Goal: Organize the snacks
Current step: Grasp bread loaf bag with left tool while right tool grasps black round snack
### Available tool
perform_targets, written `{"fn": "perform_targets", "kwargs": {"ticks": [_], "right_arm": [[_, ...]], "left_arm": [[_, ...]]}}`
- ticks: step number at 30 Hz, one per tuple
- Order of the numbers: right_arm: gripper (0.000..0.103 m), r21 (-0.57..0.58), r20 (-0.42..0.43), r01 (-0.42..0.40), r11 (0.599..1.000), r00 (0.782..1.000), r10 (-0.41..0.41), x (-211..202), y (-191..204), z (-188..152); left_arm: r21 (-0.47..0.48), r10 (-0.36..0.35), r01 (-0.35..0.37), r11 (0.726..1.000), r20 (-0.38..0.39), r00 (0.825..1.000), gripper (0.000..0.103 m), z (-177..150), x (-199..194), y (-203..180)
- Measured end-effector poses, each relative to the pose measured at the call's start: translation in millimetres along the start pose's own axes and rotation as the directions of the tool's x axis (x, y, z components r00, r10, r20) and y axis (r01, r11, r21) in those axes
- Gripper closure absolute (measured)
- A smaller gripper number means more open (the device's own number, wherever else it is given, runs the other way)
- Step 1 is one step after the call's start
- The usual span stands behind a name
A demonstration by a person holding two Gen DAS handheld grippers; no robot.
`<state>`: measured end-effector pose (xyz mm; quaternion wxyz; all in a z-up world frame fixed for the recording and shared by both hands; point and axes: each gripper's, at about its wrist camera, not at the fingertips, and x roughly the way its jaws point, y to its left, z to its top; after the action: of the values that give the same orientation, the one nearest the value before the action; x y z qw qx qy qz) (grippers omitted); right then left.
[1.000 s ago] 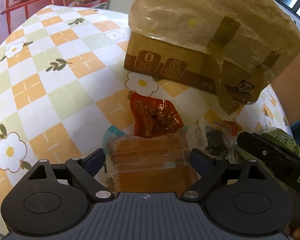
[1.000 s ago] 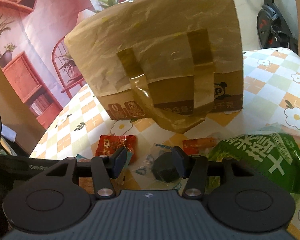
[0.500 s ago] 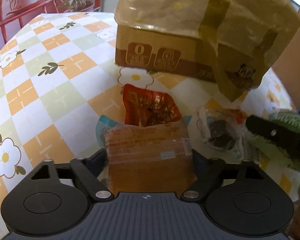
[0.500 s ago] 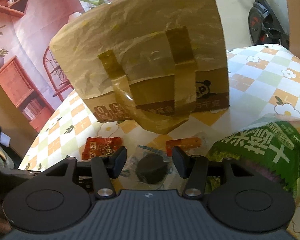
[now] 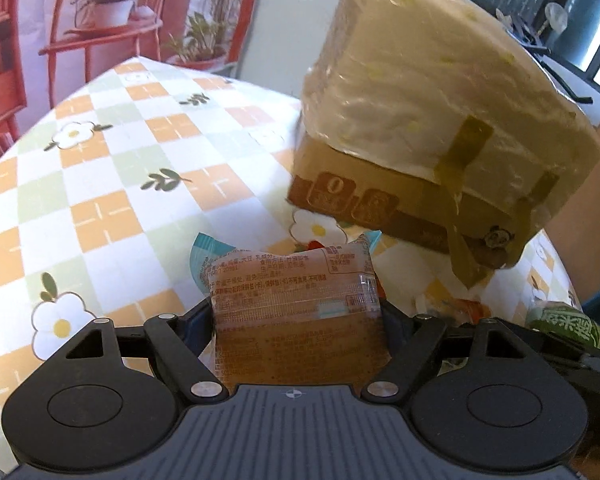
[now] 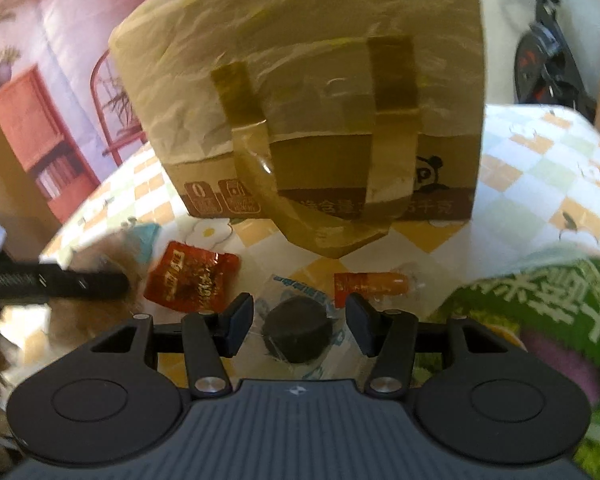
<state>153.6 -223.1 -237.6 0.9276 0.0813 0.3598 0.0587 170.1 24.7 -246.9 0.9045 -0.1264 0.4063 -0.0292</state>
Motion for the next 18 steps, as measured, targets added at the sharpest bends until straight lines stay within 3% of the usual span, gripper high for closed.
{"fn": "perform_targets", "kwargs": {"ticks": [4, 7, 12, 18], "right_arm": [[0.037, -0.109, -0.003, 0.019, 0.994, 1.0, -0.019, 10.1, 11.4, -3.2], [0.036, -0.216, 0.008, 0.033, 0.976, 0.999, -0.031, 13.6, 22.2, -4.9], [0.035, -0.42, -0.022, 0.012, 0.907, 0.999, -0.024, 12.4, 32.6, -5.6], [0.035, -0.536, -0.113, -0.043, 0.843, 0.993, -0.021, 21.0, 34.0, -8.0]], "left_arm": [[0.0, 0.0, 0.0, 1.0, 0.009, 1.0, 0.02, -1.1, -2.0, 2.4], [0.0, -0.004, 0.004, 1.0, 0.008, 1.0, 0.02, -2.7, -0.9, 2.9], [-0.008, -0.017, 0.017, 1.0, 0.007, 1.0, 0.02, -4.4, 1.8, 5.6], [-0.01, -0.025, 0.025, 1.0, 0.001, 1.0, 0.02, -5.6, 6.1, 7.6]]}}
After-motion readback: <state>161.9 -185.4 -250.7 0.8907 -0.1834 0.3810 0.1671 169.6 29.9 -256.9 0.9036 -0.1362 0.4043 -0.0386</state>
